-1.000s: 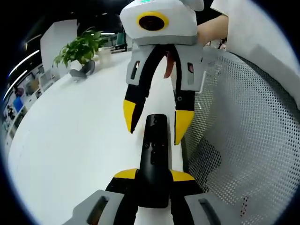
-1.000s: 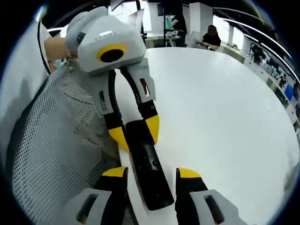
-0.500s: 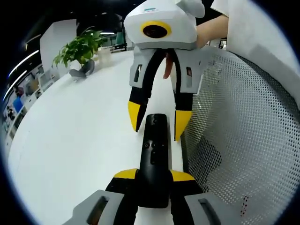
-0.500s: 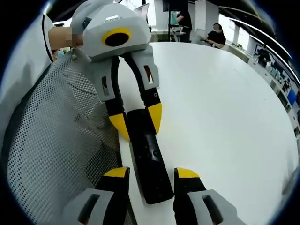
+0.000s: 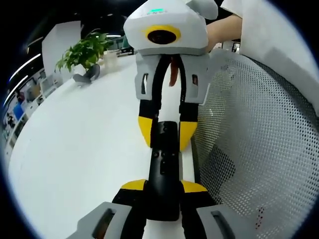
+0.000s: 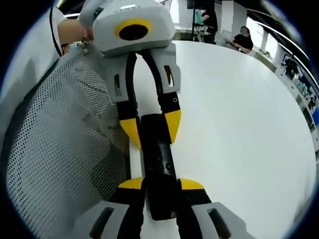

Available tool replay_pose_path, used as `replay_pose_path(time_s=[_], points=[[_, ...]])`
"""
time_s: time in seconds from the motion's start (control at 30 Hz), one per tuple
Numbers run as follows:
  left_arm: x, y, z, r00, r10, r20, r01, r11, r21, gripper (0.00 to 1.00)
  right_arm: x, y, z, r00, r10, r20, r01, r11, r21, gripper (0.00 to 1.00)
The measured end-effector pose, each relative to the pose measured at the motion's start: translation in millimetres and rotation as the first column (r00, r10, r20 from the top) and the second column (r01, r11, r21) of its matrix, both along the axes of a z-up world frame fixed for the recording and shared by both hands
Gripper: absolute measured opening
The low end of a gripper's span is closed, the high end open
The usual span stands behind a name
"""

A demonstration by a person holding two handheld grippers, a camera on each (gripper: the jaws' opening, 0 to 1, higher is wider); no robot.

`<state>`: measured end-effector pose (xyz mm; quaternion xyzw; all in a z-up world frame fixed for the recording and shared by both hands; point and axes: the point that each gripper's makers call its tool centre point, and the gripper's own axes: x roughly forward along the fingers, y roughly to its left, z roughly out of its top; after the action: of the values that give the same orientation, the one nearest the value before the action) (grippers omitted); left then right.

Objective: Press the specified remote control buttons in sequence, fully releasing each button before pressing the next.

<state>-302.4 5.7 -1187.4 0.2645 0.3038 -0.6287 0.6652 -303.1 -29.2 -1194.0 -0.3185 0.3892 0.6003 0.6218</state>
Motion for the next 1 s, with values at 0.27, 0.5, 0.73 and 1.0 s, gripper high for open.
replay_pose_path(time_s=[0.27,0.5,0.73,1.0], points=[[8.9,4.2,9.1,0.993,0.115,-0.04,-0.117,0.992,-0.042,0.36,-1.0,-1.4,0.6,1.0,-0.003,0.011,0.003,1.0,-0.002,0.2],[23.6,12.7,41.7,0.962,0.262,-0.075,-0.271,0.949,-0.163,0.6,-1.4,-1.7,1.2,1.0,-0.001,0.009,0.001,1.0,-0.001,0.2],[42.0,19.7,88.2,0.909,0.406,-0.092,-0.41,0.841,-0.353,0.83,-1.3,-1.8,1.3,1.0,-0.003,0.008,0.003,1.0,0.0,0.2],[55.7,30.0,132.7,0.867,0.499,-0.02,-0.43,0.727,-0.535,1.0,-1.7,-1.9,1.7,1.0,-0.005,0.007,0.005,1.0,0.0,0.2]])
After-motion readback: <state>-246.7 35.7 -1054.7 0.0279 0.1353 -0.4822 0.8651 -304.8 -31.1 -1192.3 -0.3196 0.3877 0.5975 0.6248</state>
